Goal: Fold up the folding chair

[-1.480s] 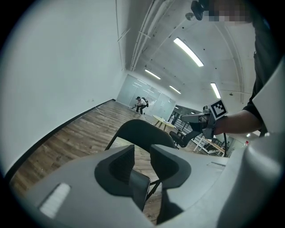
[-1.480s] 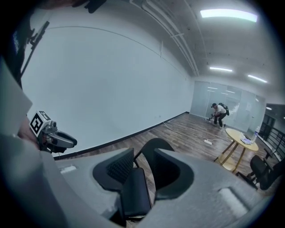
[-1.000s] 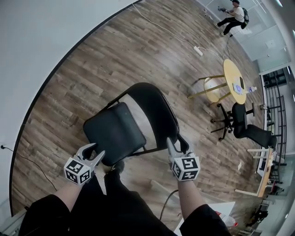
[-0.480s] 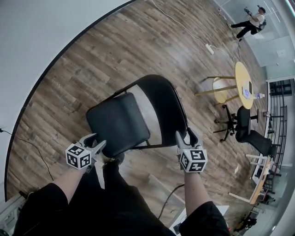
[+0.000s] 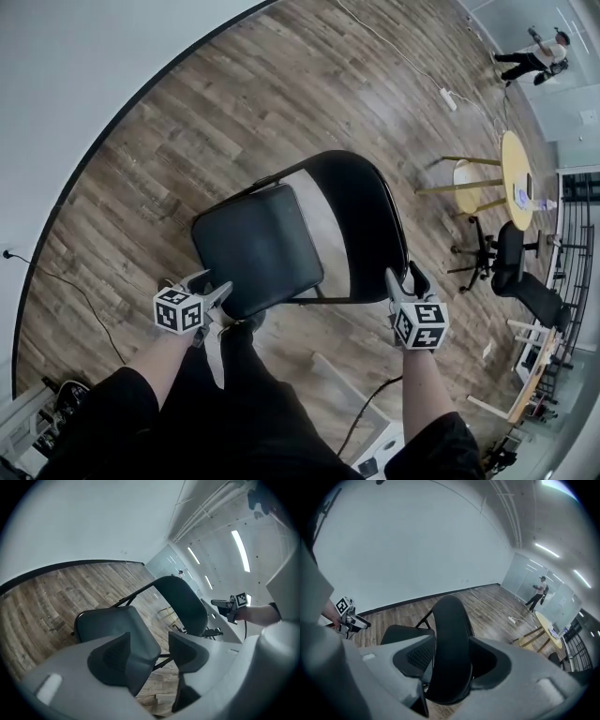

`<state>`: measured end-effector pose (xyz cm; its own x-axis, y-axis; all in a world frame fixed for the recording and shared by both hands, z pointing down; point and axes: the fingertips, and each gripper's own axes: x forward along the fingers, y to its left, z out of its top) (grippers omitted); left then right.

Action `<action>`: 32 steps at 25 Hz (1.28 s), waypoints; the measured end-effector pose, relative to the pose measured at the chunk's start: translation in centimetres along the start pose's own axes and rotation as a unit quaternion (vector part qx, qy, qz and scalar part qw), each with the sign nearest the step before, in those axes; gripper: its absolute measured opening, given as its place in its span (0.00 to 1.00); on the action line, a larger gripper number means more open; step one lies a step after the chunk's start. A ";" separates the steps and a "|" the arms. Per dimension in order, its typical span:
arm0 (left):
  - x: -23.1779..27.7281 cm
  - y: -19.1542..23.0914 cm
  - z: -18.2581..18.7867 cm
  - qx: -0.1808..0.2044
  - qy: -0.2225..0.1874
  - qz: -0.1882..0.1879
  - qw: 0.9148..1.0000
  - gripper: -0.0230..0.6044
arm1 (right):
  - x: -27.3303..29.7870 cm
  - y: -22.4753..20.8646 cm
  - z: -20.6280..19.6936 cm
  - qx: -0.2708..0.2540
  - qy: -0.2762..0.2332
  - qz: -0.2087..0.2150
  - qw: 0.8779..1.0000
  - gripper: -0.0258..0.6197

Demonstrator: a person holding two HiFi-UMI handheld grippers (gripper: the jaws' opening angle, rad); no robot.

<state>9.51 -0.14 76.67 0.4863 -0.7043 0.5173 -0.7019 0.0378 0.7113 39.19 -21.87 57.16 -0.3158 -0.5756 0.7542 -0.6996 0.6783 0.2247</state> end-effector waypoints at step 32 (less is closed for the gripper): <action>4.4 13.1 -10.0 -0.113 0.019 0.066 0.991 0.51 | 6.3 -4.0 1.0 -0.067 0.046 -0.011 0.997 0.43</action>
<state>7.68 4.40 92.97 0.4210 -0.6552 0.6273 -0.6275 0.2891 0.7230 39.35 -28.66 60.45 -0.2363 -0.5512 0.8002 -0.6125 0.7238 0.3178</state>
